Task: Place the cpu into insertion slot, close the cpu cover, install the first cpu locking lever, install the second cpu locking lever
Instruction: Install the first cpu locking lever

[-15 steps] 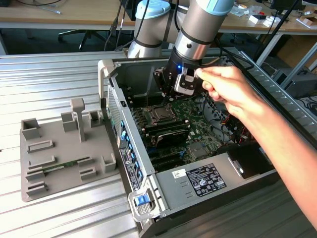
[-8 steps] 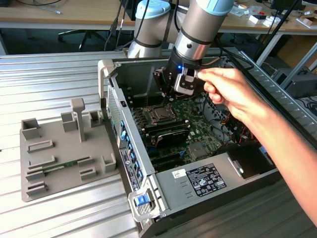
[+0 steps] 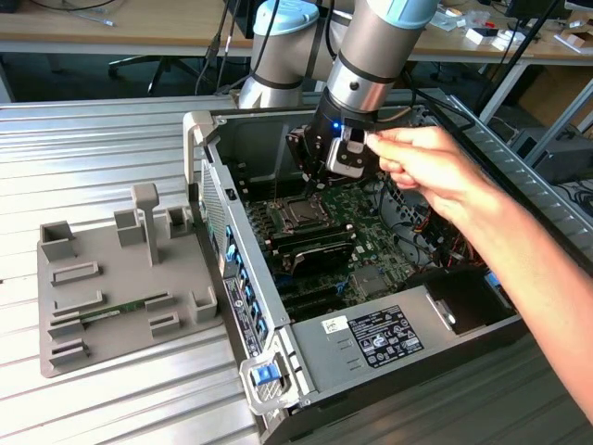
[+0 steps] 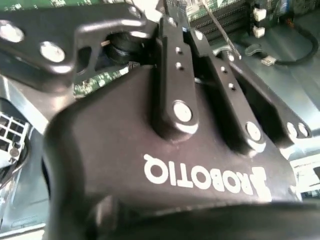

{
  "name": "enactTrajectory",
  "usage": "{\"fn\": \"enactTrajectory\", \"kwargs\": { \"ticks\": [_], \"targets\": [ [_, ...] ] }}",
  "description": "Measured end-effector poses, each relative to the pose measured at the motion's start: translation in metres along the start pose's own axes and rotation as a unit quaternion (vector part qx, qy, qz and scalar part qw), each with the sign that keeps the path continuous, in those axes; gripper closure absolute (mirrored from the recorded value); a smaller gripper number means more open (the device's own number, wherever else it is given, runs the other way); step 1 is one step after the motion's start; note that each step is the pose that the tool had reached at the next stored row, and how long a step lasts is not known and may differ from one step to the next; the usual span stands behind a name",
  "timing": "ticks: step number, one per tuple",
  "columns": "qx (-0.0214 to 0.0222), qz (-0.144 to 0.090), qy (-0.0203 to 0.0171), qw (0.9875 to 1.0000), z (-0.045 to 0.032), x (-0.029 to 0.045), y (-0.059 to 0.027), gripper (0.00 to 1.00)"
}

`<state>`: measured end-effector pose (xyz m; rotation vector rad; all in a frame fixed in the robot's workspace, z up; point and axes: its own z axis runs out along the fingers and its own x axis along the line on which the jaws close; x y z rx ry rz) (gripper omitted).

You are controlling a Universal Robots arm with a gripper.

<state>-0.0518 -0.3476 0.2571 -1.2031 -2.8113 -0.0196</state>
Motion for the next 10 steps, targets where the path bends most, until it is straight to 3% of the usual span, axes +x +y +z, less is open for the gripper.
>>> {"fn": "enactTrajectory", "kwargs": {
  "ticks": [10],
  "targets": [
    [0.0006, -0.008, -0.0002, 1.0000, 0.0001, 0.0000, 0.0000, 0.89]
  ]
}}
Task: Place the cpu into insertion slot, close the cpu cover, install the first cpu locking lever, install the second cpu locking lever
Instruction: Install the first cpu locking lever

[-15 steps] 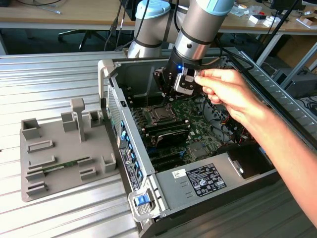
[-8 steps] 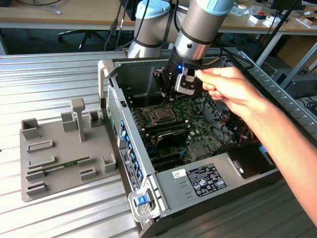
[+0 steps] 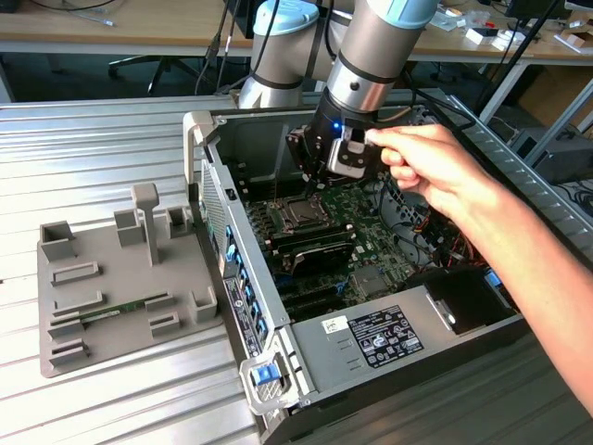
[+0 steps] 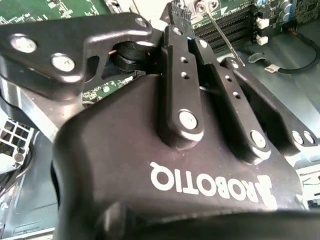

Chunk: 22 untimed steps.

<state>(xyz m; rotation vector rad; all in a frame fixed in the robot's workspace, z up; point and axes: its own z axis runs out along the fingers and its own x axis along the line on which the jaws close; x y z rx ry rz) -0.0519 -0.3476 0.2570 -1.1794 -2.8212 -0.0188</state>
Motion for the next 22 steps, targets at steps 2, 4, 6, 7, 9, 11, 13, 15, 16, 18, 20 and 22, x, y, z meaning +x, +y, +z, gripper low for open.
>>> {"fn": "enactTrajectory", "kwargs": {
  "ticks": [2, 4, 6, 7, 9, 11, 13, 15, 16, 18, 20, 22],
  "targets": [
    [0.0009, -0.009, -0.0002, 1.0000, -0.0001, 0.0000, 0.0000, 0.89],
    [0.0013, -0.015, -0.0003, 0.9999, 0.0000, 0.0000, 0.0000, 0.89],
    [0.0019, -0.022, -0.0005, 0.9998, 0.0000, 0.0000, 0.0000, 0.89],
    [0.0021, -0.025, -0.0005, 0.9997, -0.0001, 0.0000, 0.0000, 0.89],
    [0.0027, -0.032, -0.0007, 0.9995, 0.0000, 0.0000, 0.0000, 0.89],
    [0.0031, -0.037, -0.0008, 0.9993, 0.0000, 0.0000, 0.0000, 0.89],
    [0.0036, -0.042, -0.0009, 0.9991, -0.0001, 0.0000, 0.0000, 0.89],
    [0.0039, -0.047, -0.0010, 0.9989, -0.0001, 0.0000, 0.0000, 0.89],
    [0.0042, -0.050, -0.0011, 0.9987, 0.0000, 0.0000, 0.0000, 0.89],
    [0.0045, -0.055, -0.0011, 0.9985, 0.0000, 0.0000, 0.0000, 0.89],
    [0.0052, -0.062, -0.0013, 0.9981, 0.0000, 0.0000, 0.0000, 0.89],
    [0.0056, -0.067, -0.0014, 0.9977, 0.0000, 0.0000, 0.0000, 0.89]
  ]
}}
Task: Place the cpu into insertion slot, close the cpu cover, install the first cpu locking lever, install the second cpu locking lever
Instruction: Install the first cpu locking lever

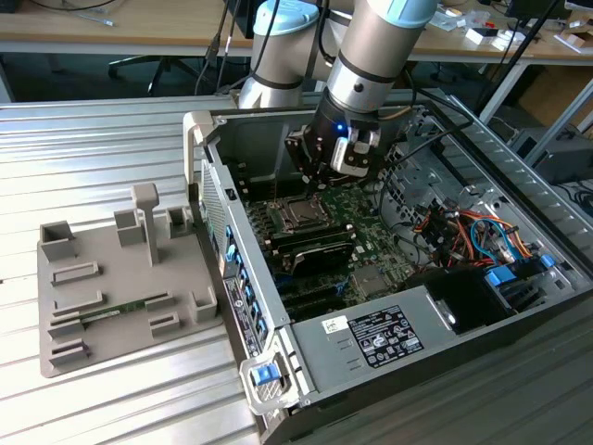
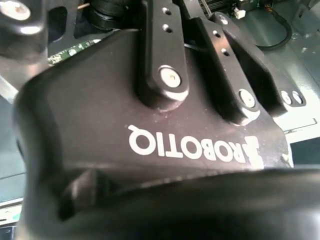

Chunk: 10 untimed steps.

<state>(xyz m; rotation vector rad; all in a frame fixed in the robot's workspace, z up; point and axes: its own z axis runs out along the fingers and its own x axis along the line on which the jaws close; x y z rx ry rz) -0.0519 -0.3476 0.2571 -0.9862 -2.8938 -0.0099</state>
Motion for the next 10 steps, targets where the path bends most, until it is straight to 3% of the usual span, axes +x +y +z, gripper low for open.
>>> {"fn": "enactTrajectory", "kwargs": {
  "ticks": [10],
  "targets": [
    [0.0017, -0.021, -0.0004, 0.9998, 0.0000, 0.0000, 0.0000, 0.89]
  ]
}}
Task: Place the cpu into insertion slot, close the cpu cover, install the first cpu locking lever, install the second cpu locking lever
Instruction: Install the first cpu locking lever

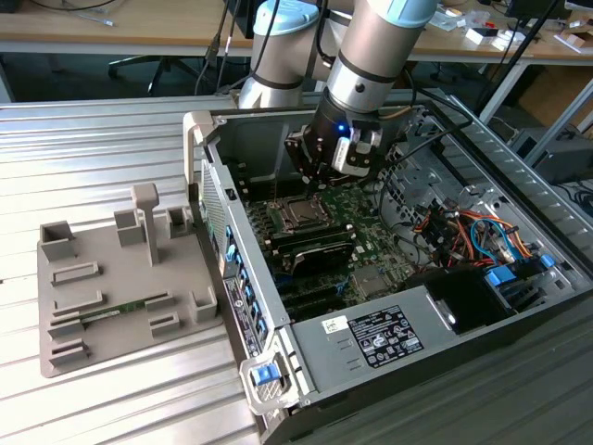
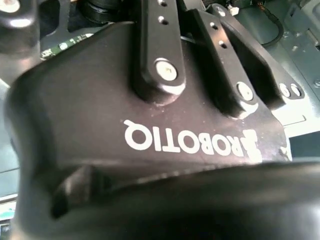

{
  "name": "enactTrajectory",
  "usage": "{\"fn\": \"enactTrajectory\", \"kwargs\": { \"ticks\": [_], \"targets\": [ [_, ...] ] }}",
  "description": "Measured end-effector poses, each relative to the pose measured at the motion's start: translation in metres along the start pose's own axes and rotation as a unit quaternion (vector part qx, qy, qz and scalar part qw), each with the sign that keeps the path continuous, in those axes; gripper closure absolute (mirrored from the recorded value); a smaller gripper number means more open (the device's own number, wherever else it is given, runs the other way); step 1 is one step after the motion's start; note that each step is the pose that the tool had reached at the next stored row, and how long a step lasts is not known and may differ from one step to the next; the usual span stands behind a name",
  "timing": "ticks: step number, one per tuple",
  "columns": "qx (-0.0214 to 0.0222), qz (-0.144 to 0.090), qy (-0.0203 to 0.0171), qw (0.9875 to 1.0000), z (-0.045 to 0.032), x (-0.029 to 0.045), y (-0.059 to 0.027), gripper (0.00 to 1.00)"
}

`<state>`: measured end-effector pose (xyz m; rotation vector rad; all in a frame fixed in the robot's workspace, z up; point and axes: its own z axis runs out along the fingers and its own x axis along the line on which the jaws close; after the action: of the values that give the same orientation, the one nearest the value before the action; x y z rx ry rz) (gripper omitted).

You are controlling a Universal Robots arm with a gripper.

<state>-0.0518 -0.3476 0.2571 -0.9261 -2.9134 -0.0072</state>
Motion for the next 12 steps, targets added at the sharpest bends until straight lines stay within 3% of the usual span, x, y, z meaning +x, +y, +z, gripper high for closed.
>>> {"fn": "enactTrajectory", "kwargs": {
  "ticks": [9, 12],
  "targets": [
    [0.0014, -0.018, -0.0004, 0.9998, 0.0000, 0.0000, 0.0000, 0.89],
    [0.0029, -0.036, -0.0008, 0.9994, 0.0000, 0.0000, 0.0000, 0.89]
  ]
}}
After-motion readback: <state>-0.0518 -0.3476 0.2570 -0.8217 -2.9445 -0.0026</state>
